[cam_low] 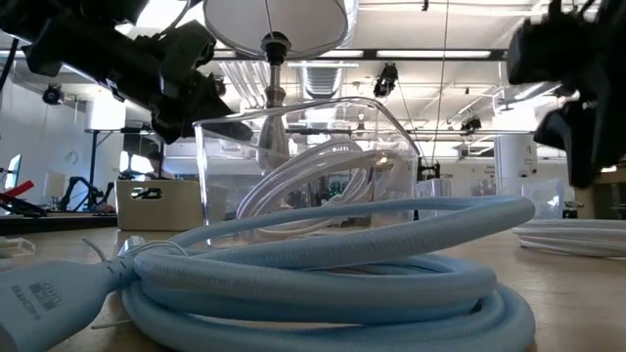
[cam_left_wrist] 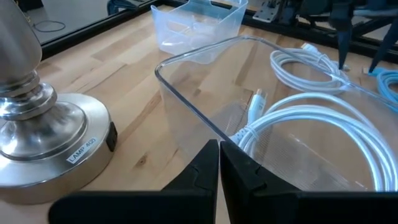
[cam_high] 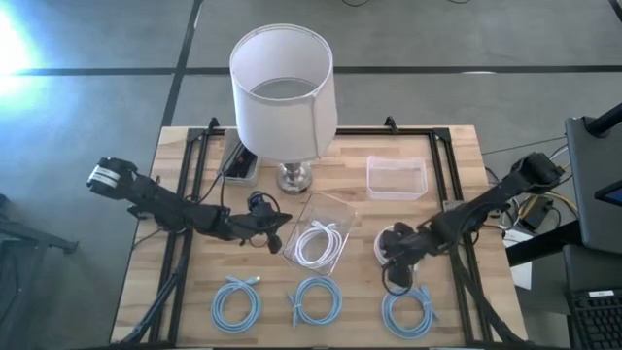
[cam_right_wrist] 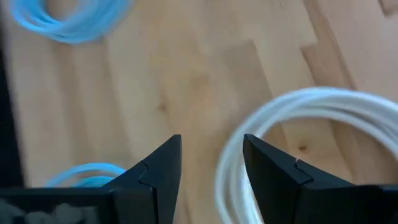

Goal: Pick & Place USB Port
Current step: Put the white display cable into the transparent bin

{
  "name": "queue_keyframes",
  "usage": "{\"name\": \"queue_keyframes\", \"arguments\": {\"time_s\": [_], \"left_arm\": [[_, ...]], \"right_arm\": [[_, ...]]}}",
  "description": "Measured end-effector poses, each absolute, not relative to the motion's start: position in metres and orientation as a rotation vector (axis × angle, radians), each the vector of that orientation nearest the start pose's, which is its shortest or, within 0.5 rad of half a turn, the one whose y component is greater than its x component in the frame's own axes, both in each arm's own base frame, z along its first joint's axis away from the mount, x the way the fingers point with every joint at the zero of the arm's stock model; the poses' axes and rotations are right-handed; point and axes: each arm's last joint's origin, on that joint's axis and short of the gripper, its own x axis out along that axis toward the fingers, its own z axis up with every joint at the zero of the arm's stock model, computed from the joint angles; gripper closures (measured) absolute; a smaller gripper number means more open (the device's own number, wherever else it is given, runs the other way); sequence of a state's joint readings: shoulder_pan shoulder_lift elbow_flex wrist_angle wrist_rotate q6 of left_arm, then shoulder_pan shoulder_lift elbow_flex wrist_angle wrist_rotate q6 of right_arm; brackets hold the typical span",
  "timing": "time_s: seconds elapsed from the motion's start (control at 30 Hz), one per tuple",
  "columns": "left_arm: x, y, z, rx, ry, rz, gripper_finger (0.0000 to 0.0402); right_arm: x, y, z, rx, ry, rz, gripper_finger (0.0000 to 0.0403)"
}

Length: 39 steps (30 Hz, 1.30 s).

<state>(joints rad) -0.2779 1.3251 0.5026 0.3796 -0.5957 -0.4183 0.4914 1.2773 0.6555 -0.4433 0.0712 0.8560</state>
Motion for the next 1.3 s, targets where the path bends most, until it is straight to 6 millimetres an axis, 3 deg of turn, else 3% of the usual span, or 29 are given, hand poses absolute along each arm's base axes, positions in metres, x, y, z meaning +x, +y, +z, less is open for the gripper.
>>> {"name": "queue_keyframes", "arguments": {"time_s": [0.37,0.63,0.83,1.13,1.23,1.3], "left_arm": [[0.244,-0.053,0.18,-0.197,0.345,0.389,0.0383],[0.244,-0.053,0.18,-0.196,0.347,0.389,0.0383],[0.244,-0.053,0.18,-0.196,0.347,0.389,0.0383],[0.243,-0.052,0.179,-0.193,0.355,0.391,0.0383],[0.243,-0.052,0.179,-0.193,0.354,0.391,0.0383],[0.243,-0.052,0.179,-0.194,0.354,0.391,0.0383]], "right_arm": [[0.204,0.107,0.135,0.373,1.253,-0.171,0.0234],[0.208,0.108,0.123,0.334,1.282,-0.205,0.0234],[0.207,0.107,0.126,0.208,1.255,-0.14,0.0252],[0.208,0.107,0.129,0.118,1.248,-0.036,0.0372],[0.211,0.111,0.141,0.181,1.249,0.043,0.0372],[0.217,0.116,0.159,0.229,1.194,0.109,0.0369]]}}
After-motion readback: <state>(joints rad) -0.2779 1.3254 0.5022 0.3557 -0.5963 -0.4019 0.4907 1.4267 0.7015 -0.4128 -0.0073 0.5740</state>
